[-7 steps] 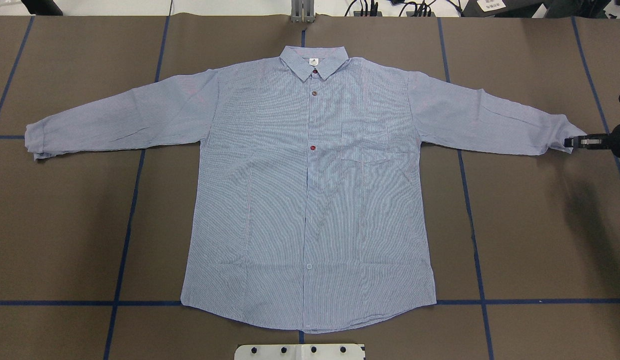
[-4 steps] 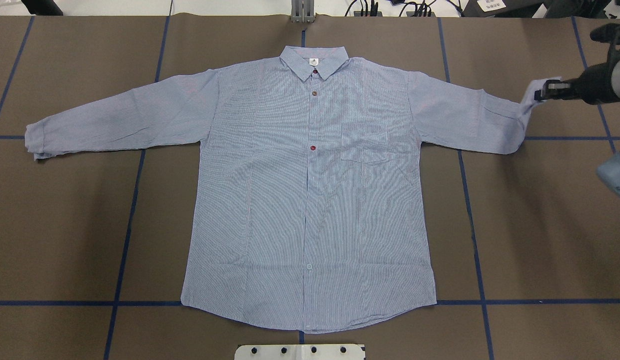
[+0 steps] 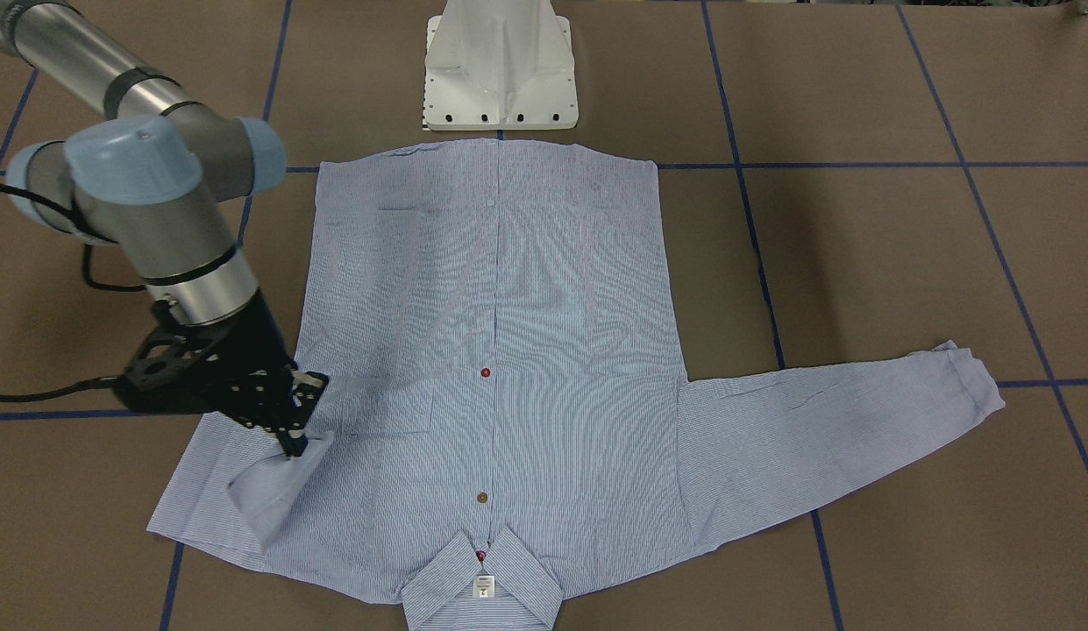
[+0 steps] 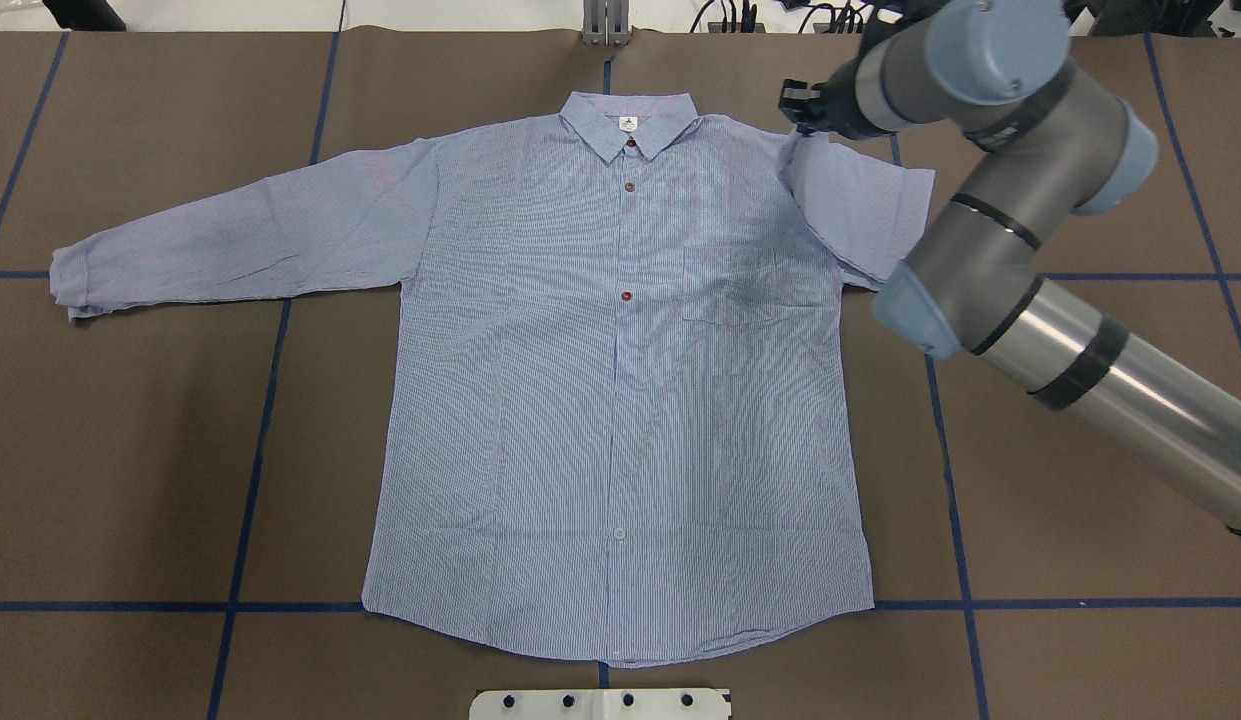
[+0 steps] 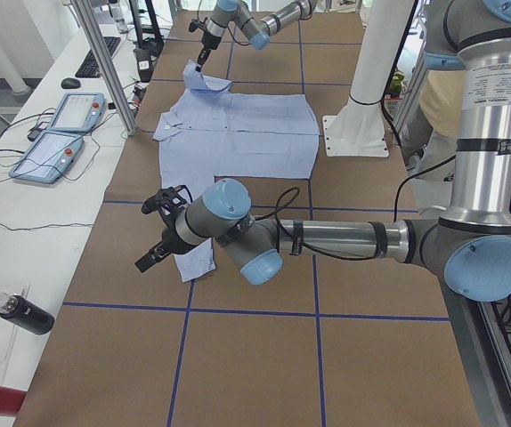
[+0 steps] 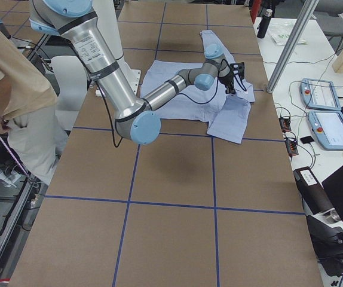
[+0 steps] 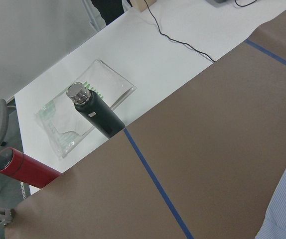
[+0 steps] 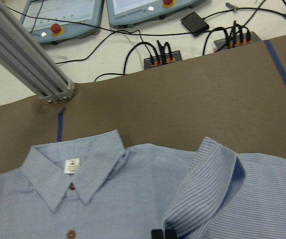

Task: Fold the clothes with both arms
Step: 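Lift the sleeve with the right gripper and lay it across the shirt's chest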

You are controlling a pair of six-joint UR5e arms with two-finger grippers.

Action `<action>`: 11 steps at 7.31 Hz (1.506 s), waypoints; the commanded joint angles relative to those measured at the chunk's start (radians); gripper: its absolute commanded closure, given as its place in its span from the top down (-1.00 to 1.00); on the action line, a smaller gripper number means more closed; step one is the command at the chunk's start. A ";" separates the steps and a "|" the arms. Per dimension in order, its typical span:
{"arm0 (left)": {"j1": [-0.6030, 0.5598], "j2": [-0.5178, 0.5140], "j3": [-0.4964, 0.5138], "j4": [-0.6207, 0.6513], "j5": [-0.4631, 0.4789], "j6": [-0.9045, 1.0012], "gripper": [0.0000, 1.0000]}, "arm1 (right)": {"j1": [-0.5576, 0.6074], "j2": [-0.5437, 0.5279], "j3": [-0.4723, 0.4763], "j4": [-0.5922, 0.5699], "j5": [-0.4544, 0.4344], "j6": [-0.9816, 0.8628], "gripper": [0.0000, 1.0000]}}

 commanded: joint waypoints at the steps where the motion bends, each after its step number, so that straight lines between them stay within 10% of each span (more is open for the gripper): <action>1: 0.000 0.000 0.016 -0.007 0.000 0.001 1.00 | -0.084 0.277 -0.221 -0.040 -0.145 0.061 -1.00; 6: 0.000 0.001 0.085 -0.086 0.002 -0.001 1.00 | -0.271 0.613 -0.655 -0.037 -0.398 0.098 -1.00; 7: 0.000 0.000 0.085 -0.086 0.002 -0.001 1.00 | -0.294 0.618 -0.669 -0.038 -0.404 0.096 0.53; 8: 0.000 0.000 0.087 -0.086 0.002 -0.001 1.00 | -0.308 0.670 -0.734 -0.038 -0.439 0.098 0.99; 11: 0.002 -0.011 0.108 -0.087 0.000 -0.026 1.00 | -0.267 0.695 -0.750 -0.085 -0.360 0.056 1.00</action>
